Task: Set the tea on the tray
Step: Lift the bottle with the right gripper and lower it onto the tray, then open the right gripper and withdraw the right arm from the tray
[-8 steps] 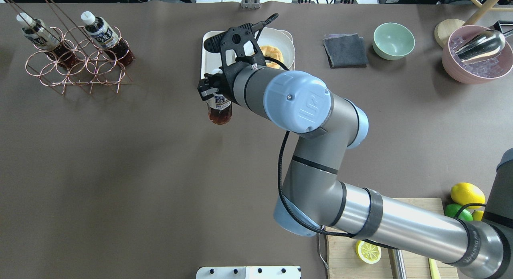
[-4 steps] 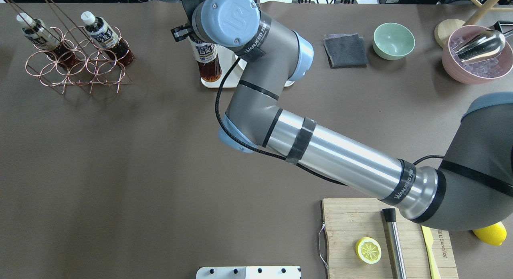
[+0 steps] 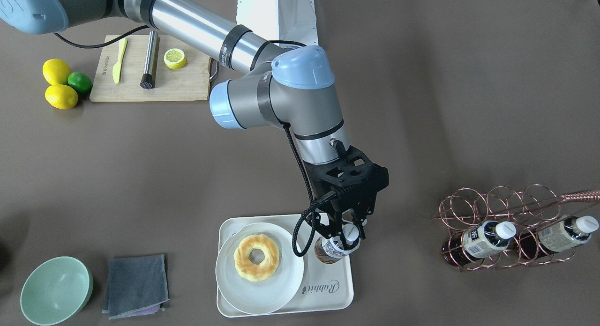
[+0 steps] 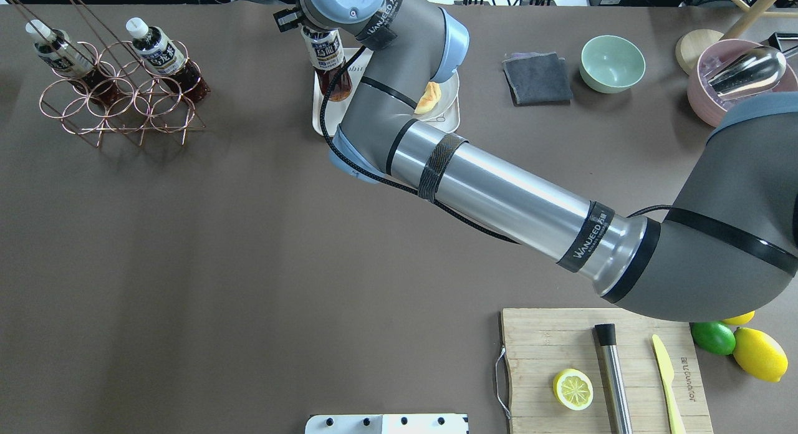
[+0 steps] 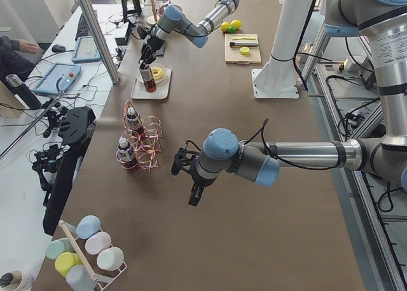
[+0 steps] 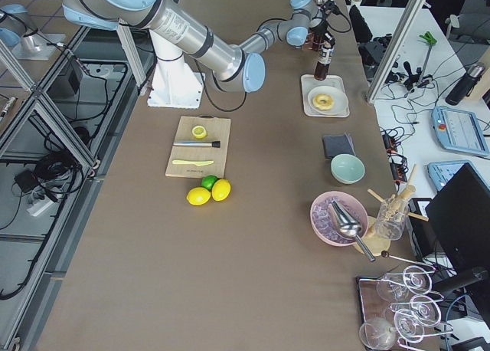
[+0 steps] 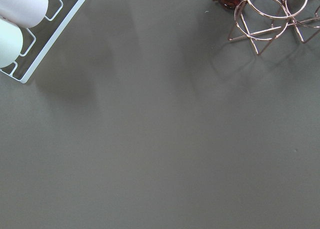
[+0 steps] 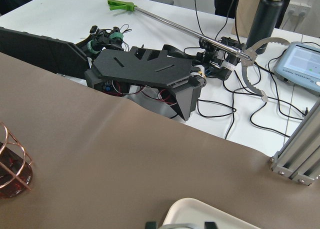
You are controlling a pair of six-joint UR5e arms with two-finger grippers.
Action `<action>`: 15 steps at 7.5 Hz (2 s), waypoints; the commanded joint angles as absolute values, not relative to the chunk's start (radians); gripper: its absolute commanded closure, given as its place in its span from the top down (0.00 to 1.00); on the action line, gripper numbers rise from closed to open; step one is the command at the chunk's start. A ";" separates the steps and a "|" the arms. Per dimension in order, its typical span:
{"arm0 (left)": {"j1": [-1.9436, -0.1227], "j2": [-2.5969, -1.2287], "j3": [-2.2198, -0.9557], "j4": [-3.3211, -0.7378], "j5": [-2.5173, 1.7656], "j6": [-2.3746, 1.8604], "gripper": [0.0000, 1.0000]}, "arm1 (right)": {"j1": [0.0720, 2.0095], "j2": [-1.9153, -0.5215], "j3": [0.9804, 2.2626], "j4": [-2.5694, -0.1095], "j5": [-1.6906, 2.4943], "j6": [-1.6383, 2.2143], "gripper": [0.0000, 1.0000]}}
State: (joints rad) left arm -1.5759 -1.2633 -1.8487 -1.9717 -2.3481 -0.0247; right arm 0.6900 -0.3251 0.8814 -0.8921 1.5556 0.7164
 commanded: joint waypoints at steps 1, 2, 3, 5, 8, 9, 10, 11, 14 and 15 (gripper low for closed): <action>-1.578 -1.262 -1.851 -1.971 -2.349 -0.025 0.98 | 0.686 -0.328 0.847 -0.867 1.557 0.724 0.00; -1.578 -1.264 -1.852 -1.971 -2.349 -0.025 0.98 | 0.684 -0.330 0.847 -0.861 1.559 0.729 0.00; -1.578 -1.269 -1.852 -1.971 -2.349 -0.025 0.98 | 0.684 -0.337 0.847 -0.851 1.560 0.741 0.00; -1.577 -1.273 -1.850 -1.971 -2.349 -0.025 0.98 | 0.684 -0.344 0.847 -0.850 1.563 0.749 0.00; -1.577 -1.273 -1.851 -1.971 -2.349 -0.025 0.98 | 0.684 -0.344 0.853 -0.850 1.562 0.749 0.44; -1.577 -1.275 -1.852 -1.971 -2.349 -0.025 0.98 | 0.684 -0.345 0.860 -0.850 1.562 0.752 0.91; -1.575 -1.275 -1.852 -1.971 -2.349 -0.025 0.98 | 0.684 -0.374 0.899 -0.845 1.560 0.800 0.99; -1.575 -1.276 -1.852 -1.971 -2.349 -0.025 0.98 | 0.687 -0.402 0.941 -0.847 1.559 0.820 0.99; -1.578 -1.279 -1.845 -1.965 -2.455 -0.025 0.98 | 0.756 -0.506 1.055 -0.856 1.635 0.912 0.99; -1.585 -1.278 -1.847 -1.965 -2.473 -0.025 0.98 | 0.814 -0.603 1.136 -0.857 1.729 0.917 0.99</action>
